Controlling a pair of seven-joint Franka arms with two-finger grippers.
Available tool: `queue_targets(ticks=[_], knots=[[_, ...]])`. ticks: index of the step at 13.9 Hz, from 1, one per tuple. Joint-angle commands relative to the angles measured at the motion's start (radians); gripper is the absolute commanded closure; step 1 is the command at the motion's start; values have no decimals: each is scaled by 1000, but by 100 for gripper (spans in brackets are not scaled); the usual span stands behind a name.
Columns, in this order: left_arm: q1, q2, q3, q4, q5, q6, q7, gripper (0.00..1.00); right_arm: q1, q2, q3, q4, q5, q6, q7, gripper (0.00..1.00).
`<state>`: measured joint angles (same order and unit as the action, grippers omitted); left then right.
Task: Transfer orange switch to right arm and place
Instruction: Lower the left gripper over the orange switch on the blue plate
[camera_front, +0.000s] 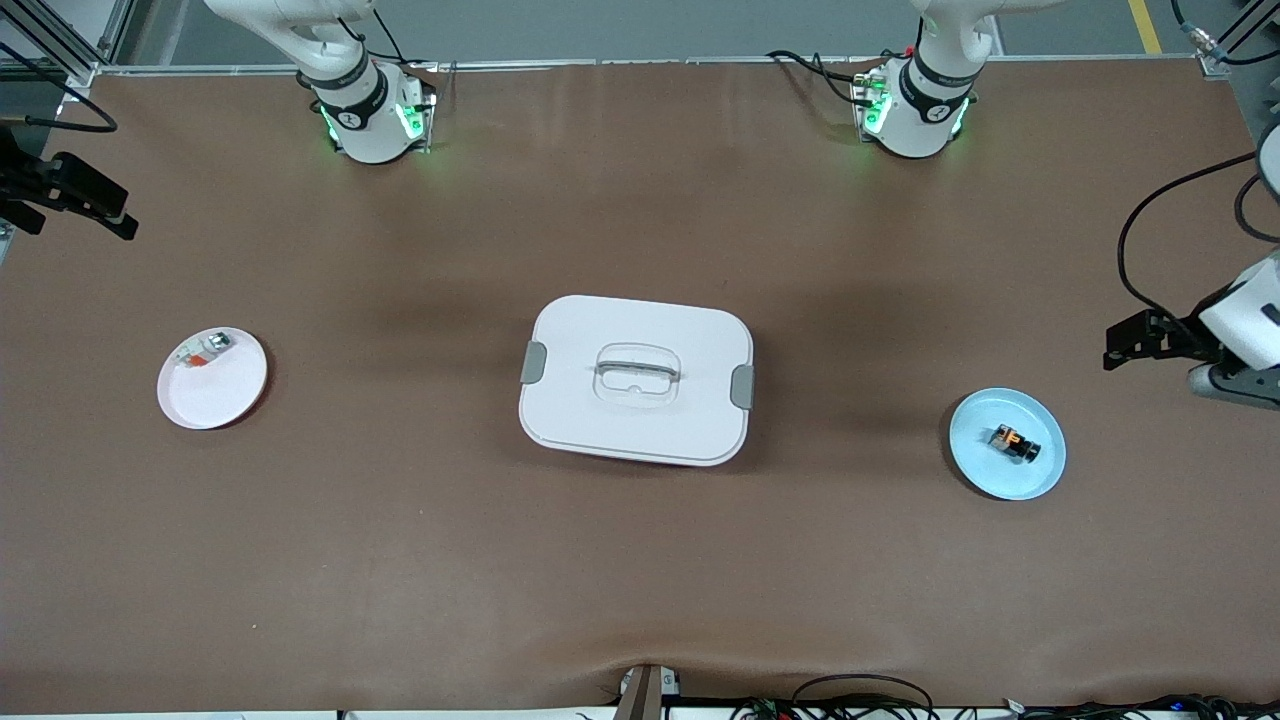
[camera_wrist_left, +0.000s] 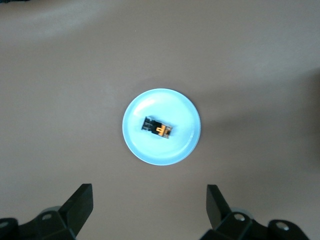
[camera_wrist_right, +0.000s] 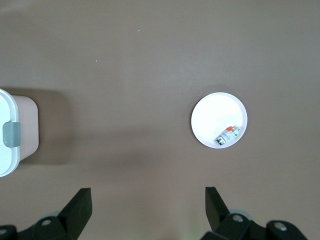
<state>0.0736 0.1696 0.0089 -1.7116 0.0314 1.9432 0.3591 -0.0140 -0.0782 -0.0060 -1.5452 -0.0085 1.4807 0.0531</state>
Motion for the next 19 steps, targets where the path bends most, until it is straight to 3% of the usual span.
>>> queue_targets(ticks=[1,6,19], knots=[[2,4,-4,-92,94,100,58,0,-11,-23,4,-23,-2,10,-12,0],[0,99,-4,-194,99,301,127,0,-11,-22,3,-22,-2,13,-12,0],[-12,317,-10,-174,116,510,156,0,0,-25,11,-23,-2,12,-29,0]])
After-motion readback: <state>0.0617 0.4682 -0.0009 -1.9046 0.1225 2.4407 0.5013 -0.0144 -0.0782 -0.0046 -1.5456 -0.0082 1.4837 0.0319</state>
